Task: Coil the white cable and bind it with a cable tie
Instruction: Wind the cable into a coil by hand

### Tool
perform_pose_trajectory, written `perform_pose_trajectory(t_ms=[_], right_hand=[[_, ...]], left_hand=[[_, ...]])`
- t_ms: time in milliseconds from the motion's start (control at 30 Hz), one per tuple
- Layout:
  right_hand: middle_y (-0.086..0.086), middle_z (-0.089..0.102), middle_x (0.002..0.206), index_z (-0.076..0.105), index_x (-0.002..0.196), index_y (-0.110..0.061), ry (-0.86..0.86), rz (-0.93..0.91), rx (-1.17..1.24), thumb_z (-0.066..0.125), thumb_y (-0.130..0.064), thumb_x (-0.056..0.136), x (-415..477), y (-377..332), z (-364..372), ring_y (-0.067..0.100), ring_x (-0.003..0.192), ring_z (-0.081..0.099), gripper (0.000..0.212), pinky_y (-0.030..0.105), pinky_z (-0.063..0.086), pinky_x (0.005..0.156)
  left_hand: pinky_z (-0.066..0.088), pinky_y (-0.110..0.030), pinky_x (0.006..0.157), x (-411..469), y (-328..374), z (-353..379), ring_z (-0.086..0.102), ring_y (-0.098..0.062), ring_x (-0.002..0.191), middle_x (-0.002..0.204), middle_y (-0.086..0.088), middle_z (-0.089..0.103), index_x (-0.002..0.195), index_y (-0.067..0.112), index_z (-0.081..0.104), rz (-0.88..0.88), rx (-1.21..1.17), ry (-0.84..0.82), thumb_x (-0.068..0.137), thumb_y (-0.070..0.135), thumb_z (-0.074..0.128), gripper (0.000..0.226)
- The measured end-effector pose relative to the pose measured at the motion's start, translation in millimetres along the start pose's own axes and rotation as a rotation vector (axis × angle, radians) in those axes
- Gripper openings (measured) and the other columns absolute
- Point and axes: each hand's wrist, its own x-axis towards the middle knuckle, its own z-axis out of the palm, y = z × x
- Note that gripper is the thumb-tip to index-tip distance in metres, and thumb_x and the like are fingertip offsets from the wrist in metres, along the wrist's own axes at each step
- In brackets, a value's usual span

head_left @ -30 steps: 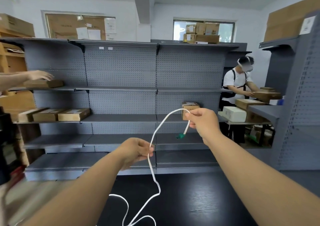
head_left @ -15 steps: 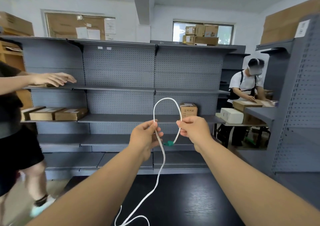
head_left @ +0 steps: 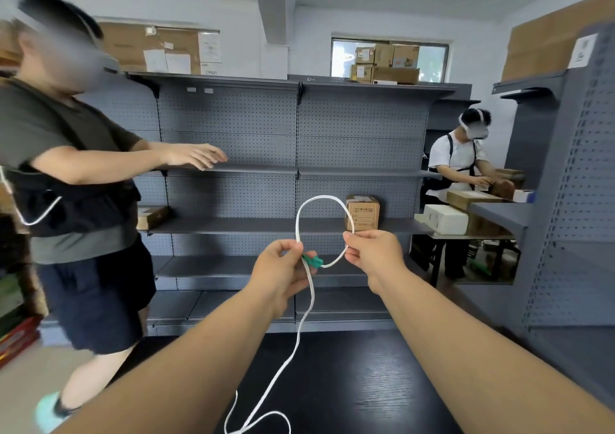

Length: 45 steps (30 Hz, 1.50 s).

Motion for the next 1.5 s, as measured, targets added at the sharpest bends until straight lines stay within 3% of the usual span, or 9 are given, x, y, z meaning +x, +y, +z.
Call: perform_pose_trajectory(t_ms=[333, 600, 733, 900, 1133, 1267, 1367, 1433, 1500], right_hand=[[0.006, 0.059, 0.069, 0.06, 0.074, -0.006, 0.078, 0.033, 0.054, 0.068, -0.007, 0.084, -0.4, 1.1, 10.3, 0.012, 0.061, 0.057, 0.013, 0.03, 0.056, 0.079], [0.006, 0.06, 0.069, 0.06, 0.072, -0.007, 0.076, 0.062, 0.063, 0.069, -0.009, 0.084, -1.8, 5.9, 15.5, 0.012, 0.063, 0.059, 0.015, 0.03, 0.056, 0.08], [0.007, 0.061, 0.073, 0.061, 0.076, -0.006, 0.051, 0.071, 0.043, 0.07, -0.008, 0.083, -4.7, 6.2, 15.6, 0.012, 0.065, 0.059, 0.012, 0.027, 0.056, 0.074], [0.007, 0.062, 0.077, 0.062, 0.081, -0.004, 0.051, 0.091, 0.049, 0.069, -0.009, 0.084, -8.4, 9.7, 16.4, 0.012, 0.067, 0.06, 0.009, 0.02, 0.054, 0.062], [0.01, 0.064, 0.085, 0.062, 0.081, -0.005, 0.046, 0.155, 0.127, 0.069, -0.007, 0.084, -12.3, 16.1, 16.3, 0.014, 0.073, 0.064, 0.008, 0.022, 0.054, 0.065], [0.011, 0.062, 0.082, 0.06, 0.083, 0.001, -0.11, 0.198, 0.159, 0.067, -0.003, 0.085, -16.9, 15.9, 14.3, 0.015, 0.073, 0.062, 0.007, 0.024, 0.054, 0.068], [0.011, 0.062, 0.084, 0.063, 0.088, 0.0, -0.152, 0.104, -0.101, 0.067, -0.011, 0.086, -11.2, 14.2, 8.5, 0.019, 0.078, 0.062, 0.012, 0.034, 0.055, 0.082], [0.009, 0.064, 0.104, 0.06, 0.113, -0.003, -0.062, -0.119, -0.449, 0.067, -0.021, 0.086, -6.2, 6.4, 2.7, 0.024, 0.097, 0.061, 0.033, 0.037, 0.049, 0.094], [0.005, 0.058, 0.123, 0.05, 0.131, -0.009, -0.072, -0.339, -0.638, 0.064, -0.023, 0.088, -8.3, -7.8, -0.7, 0.021, 0.111, 0.056, 0.047, 0.029, 0.043, 0.095]], left_hand=[[0.055, -0.026, 0.062, -0.9, 0.0, -1.7, 0.066, -0.017, 0.073, 0.082, -0.008, 0.069, 0.084, 0.009, 0.057, 0.032, -0.021, 0.023, 0.097, 0.026, 0.046, 0.024], [0.055, -0.022, 0.067, 0.8, 1.0, -7.7, 0.065, -0.016, 0.081, 0.088, -0.009, 0.069, 0.096, 0.005, 0.064, 0.009, -0.089, 0.032, 0.093, 0.01, 0.054, 0.012], [0.051, -0.023, 0.068, 0.1, 3.7, -9.7, 0.065, -0.015, 0.077, 0.074, -0.005, 0.07, 0.083, 0.01, 0.065, 0.046, -0.103, 0.03, 0.094, 0.01, 0.052, 0.017], [0.052, -0.027, 0.072, 0.2, 4.7, -8.9, 0.065, -0.017, 0.077, 0.079, -0.007, 0.068, 0.086, 0.012, 0.065, 0.042, -0.144, 0.033, 0.095, 0.012, 0.051, 0.016], [0.053, -0.033, 0.081, 0.7, 0.1, -3.7, 0.065, -0.021, 0.083, 0.086, -0.008, 0.07, 0.089, 0.016, 0.066, 0.089, -0.116, 0.091, 0.094, 0.013, 0.053, 0.015], [0.052, -0.034, 0.083, 5.4, 4.0, -7.1, 0.063, -0.02, 0.08, 0.081, -0.005, 0.069, 0.086, 0.017, 0.07, 0.254, 0.061, 0.164, 0.091, 0.011, 0.057, 0.015], [0.05, -0.02, 0.075, 9.4, 17.4, -16.7, 0.062, -0.01, 0.075, 0.081, 0.001, 0.07, 0.092, 0.012, 0.073, 0.378, 0.345, 0.182, 0.09, 0.013, 0.06, 0.013], [0.052, -0.026, 0.076, 12.9, 28.7, -24.2, 0.063, -0.014, 0.072, 0.08, -0.003, 0.072, 0.084, 0.012, 0.072, 0.404, 0.495, 0.134, 0.088, 0.014, 0.063, 0.011], [0.05, -0.023, 0.07, 13.9, 39.4, -29.6, 0.06, -0.012, 0.065, 0.071, 0.0, 0.07, 0.075, 0.011, 0.066, 0.399, 0.6, 0.098, 0.086, 0.016, 0.066, 0.012]])
